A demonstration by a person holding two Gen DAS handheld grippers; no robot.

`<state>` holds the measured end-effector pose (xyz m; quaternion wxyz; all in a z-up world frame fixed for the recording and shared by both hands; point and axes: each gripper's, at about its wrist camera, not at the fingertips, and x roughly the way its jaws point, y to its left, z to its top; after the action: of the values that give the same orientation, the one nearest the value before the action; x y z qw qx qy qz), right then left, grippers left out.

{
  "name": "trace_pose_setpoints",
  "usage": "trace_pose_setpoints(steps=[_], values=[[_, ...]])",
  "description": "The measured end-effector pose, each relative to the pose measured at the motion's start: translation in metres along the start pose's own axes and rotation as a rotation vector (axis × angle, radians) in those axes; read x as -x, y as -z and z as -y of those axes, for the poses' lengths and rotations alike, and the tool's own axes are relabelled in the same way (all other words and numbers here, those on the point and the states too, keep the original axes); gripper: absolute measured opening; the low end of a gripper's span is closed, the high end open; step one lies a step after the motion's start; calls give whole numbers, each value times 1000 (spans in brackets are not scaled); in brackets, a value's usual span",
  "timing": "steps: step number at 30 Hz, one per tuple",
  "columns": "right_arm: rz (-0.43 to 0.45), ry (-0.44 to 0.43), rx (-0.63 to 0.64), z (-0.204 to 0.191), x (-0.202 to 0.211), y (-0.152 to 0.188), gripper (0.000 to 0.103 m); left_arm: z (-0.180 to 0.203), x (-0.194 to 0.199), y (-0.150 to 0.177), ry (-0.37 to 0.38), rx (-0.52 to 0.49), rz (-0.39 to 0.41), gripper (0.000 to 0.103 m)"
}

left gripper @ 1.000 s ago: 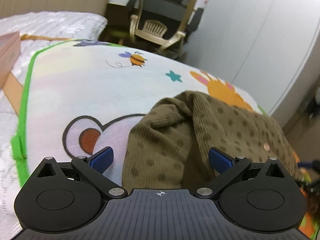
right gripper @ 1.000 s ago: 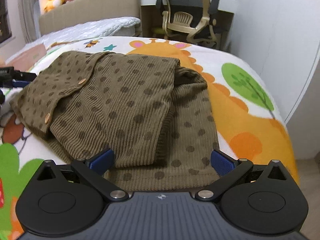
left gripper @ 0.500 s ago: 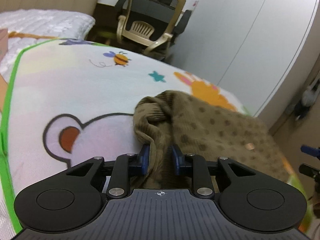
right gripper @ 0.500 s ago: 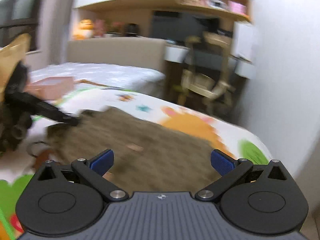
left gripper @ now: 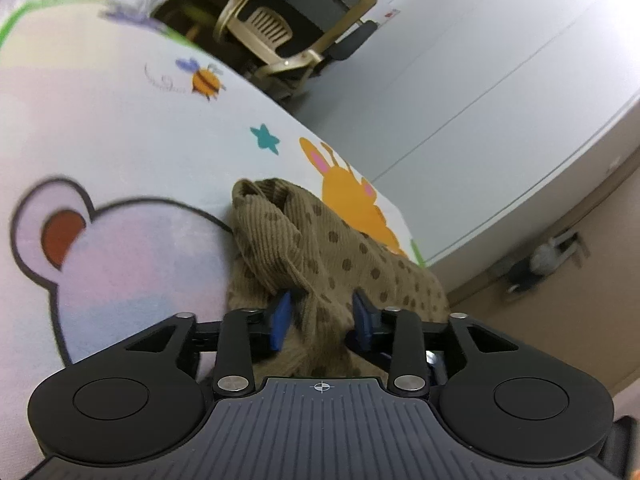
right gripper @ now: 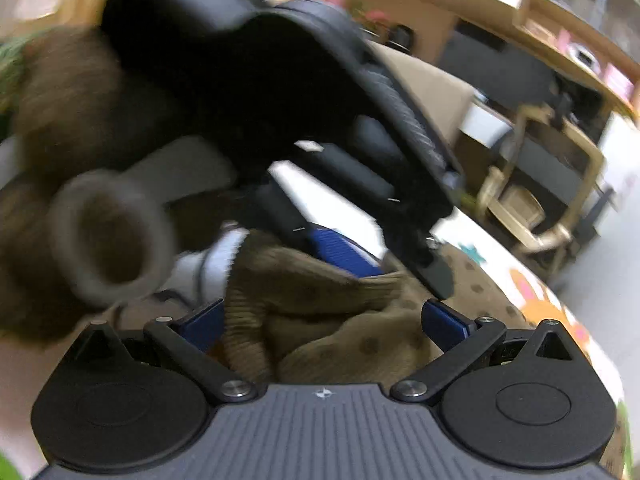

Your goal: Fold clothes

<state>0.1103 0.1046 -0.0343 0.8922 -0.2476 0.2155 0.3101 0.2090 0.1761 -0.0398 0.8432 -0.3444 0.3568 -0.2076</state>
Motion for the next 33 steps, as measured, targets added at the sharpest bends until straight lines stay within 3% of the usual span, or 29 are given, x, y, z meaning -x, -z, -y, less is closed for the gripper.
trace_pose_setpoints(steps=[3,9,14,17,19,24,29,33], values=[[-18,19,-47,10,9,3,103,-8,-3,1,36,39,-10,45],[-27,158,21,35,45,33,103,-8,-3,3,96,61,-25,55],[-83,197,-108,78,67,57,103,3,-4,14,106,45,-60,55],[-39,146,-159,88,89,63,103,12,-7,25,113,44,-89,57],[-3,78,-136,80,98,58,103,20,-9,33,123,38,-116,62],[41,9,-76,53,101,56,103,45,-17,44,147,20,-178,80],[85,-60,-15,25,105,53,103,50,-30,44,135,60,-185,88],[36,8,-37,26,80,49,103,50,-36,40,146,82,-196,93]])
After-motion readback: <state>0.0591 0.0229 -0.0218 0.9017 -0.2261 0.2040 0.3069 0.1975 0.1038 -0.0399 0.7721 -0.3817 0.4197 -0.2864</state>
